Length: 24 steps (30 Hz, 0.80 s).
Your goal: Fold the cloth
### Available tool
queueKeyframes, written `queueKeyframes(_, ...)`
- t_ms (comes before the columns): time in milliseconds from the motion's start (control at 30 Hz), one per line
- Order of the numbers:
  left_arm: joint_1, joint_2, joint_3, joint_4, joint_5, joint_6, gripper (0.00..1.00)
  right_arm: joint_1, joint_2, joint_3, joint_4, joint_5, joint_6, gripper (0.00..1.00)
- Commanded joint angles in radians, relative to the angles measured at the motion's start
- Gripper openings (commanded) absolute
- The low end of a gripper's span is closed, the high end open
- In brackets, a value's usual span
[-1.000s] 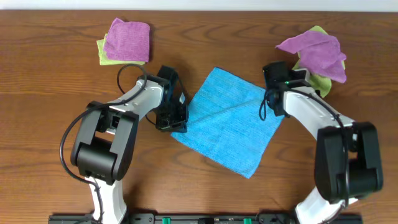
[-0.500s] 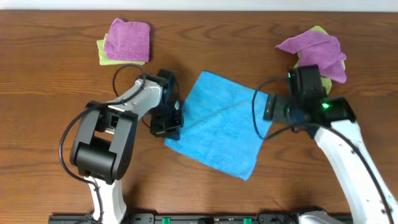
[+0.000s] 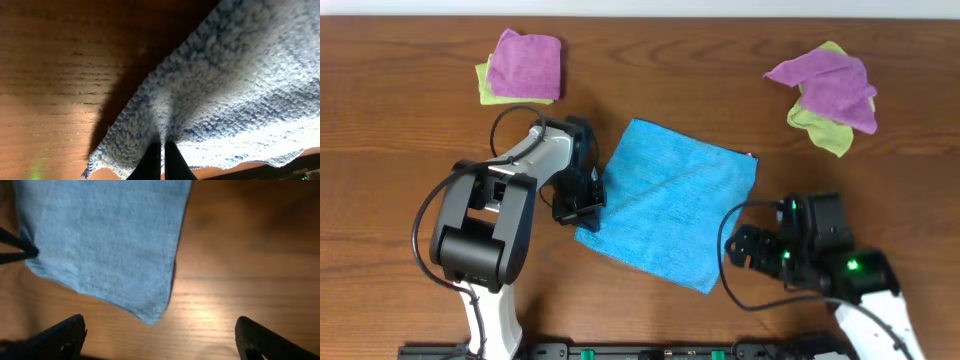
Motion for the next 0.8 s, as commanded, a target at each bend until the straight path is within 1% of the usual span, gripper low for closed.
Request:
queueKeyframes(0, 0.001, 0.010, -0.027, 0.002, -0.028, 0.022, 0.06, 0.004, -0.039, -0.096, 0.051, -0.099, 0.111, 0.96)
queueKeyframes(67, 0.002, -0.011, -0.027, -0.002, -0.028, 0.029, 0.07, 0.004, -0.042, -0.147, 0.087, -0.130, 0.133, 0.96)
queueKeyframes(133, 0.003, -0.036, -0.027, -0.002, -0.028, 0.037, 0.13, 0.004, -0.042, -0.193, 0.132, -0.165, 0.153, 0.95)
queueKeyframes(233, 0.007, -0.082, -0.027, -0.001, -0.028, 0.044, 0.24, 0.004, -0.042, -0.253, 0.195, -0.174, 0.196, 0.95)
queueKeyframes(333, 0.023, -0.136, -0.027, 0.000, -0.029, 0.044, 0.38, 0.004, -0.042, -0.314, 0.267, -0.181, 0.248, 0.95)
queueKeyframes(400, 0.040, -0.166, -0.027, 0.002, -0.029, 0.044, 0.50, 0.004, -0.042, -0.357, 0.328, -0.200, 0.288, 0.94)
queueKeyframes(433, 0.051, -0.179, -0.027, 0.002, -0.029, 0.044, 0.54, 0.004, -0.042, -0.375, 0.351, -0.208, 0.306, 0.94)
queueKeyframes(567, 0.097, -0.215, -0.027, -0.005, -0.029, 0.045, 0.59, 0.004, -0.042, -0.447, 0.431, -0.238, 0.368, 0.92)
queueKeyframes(667, 0.139, -0.221, -0.027, -0.016, -0.032, 0.049, 0.59, 0.004, -0.042, -0.492, 0.483, -0.248, 0.404, 0.92)
queueKeyframes(767, 0.182, -0.220, -0.027, -0.024, -0.039, 0.067, 0.60, 0.016, -0.039, -0.500, 0.511, -0.246, 0.414, 0.91)
